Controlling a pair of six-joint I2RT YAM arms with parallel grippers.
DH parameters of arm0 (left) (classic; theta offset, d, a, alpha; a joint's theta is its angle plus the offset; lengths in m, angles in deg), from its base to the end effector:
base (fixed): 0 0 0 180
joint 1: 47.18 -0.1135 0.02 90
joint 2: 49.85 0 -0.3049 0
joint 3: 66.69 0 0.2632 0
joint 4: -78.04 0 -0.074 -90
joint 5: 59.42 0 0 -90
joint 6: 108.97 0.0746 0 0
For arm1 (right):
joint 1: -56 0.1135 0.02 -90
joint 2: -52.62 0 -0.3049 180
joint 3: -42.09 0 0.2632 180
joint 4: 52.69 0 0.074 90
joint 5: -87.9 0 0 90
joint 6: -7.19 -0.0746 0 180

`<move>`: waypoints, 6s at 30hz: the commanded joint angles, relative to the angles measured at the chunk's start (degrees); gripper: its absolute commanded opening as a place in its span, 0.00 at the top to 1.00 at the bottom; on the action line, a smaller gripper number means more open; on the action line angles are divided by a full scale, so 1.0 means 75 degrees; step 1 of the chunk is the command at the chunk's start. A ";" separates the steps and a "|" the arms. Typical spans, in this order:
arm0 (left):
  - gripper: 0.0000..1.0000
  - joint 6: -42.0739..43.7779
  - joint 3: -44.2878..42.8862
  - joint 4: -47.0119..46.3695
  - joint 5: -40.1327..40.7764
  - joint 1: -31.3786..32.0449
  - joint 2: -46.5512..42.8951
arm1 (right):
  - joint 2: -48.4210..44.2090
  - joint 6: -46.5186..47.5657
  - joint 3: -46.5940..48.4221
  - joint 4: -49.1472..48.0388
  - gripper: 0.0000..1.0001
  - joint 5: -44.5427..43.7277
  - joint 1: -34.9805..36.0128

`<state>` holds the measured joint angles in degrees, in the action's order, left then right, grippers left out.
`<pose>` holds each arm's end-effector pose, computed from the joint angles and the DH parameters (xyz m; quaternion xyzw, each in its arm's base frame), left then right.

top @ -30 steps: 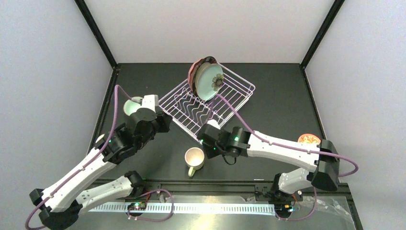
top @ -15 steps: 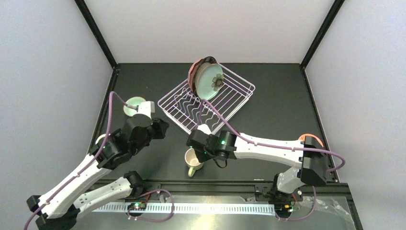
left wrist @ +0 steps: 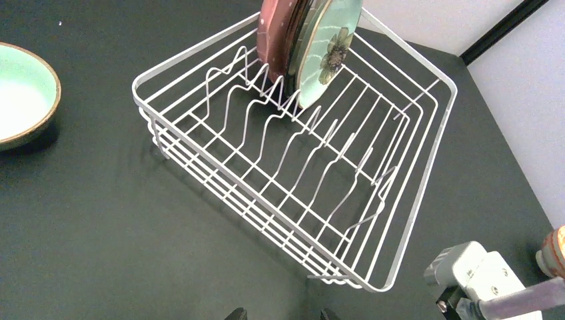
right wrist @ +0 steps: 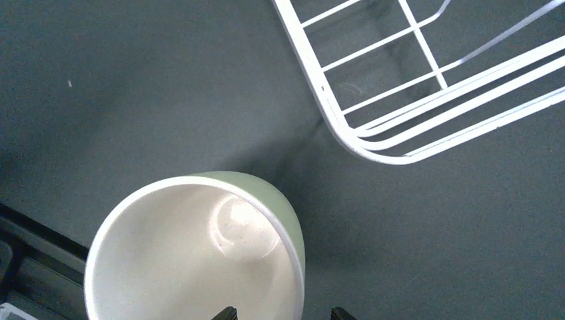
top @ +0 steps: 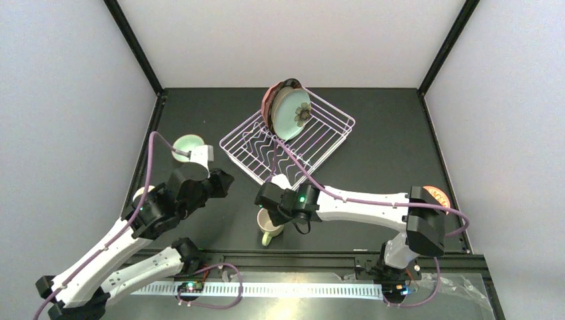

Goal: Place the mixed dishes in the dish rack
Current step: Grab the cup at the center of the board, then pass from the right arm to the left

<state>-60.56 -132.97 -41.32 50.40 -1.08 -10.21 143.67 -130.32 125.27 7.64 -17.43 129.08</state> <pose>0.1153 -0.0833 0.3454 -0.0465 0.8723 -0.2108 0.4388 0.1180 0.3200 0.2468 -0.1908 0.9546 0.0979 0.2066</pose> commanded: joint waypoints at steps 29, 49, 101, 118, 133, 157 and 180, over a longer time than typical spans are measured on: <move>0.39 -0.0046 -0.0118 0.1065 -0.0121 -0.0019 -0.0660 | 0.0360 -0.1350 -0.0480 -0.0200 1.00 -0.0631 0.0513; 0.31 -0.1272 -0.1014 -0.0111 -0.0708 -0.0019 -0.1173 | -0.1508 -0.1451 0.1747 0.0496 1.00 -0.1753 0.1059; 0.11 -0.3926 0.1543 -0.6532 -0.3673 -0.0019 -0.1673 | -0.3163 -0.1901 0.0218 -0.5753 1.00 -0.0856 -0.1157; 0.12 -0.3317 0.1209 -0.5569 -0.3688 -0.0019 -0.1816 | -0.3298 -0.1783 0.0338 -0.5804 1.00 -0.0663 -0.1462; 0.10 -0.3012 0.0948 -0.5552 -0.3472 -0.0019 -0.1476 | -0.3174 -0.1860 0.0484 -0.5794 1.00 0.0140 -0.1587; 0.13 -0.3045 0.0939 -0.5970 -0.3575 -0.0019 -0.1182 | -0.3329 -0.2251 -0.0331 -0.6543 1.00 0.1807 -0.1595; 0.17 -0.3188 0.0825 -0.6725 -0.4396 -0.0019 -0.1022 | -0.3207 -0.2596 -0.1051 -0.7145 1.00 0.2767 -0.1805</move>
<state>-84.82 -124.40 -87.29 19.36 -1.10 -19.07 119.08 -149.01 117.35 -43.48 -1.08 115.09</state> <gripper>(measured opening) 0.835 0.105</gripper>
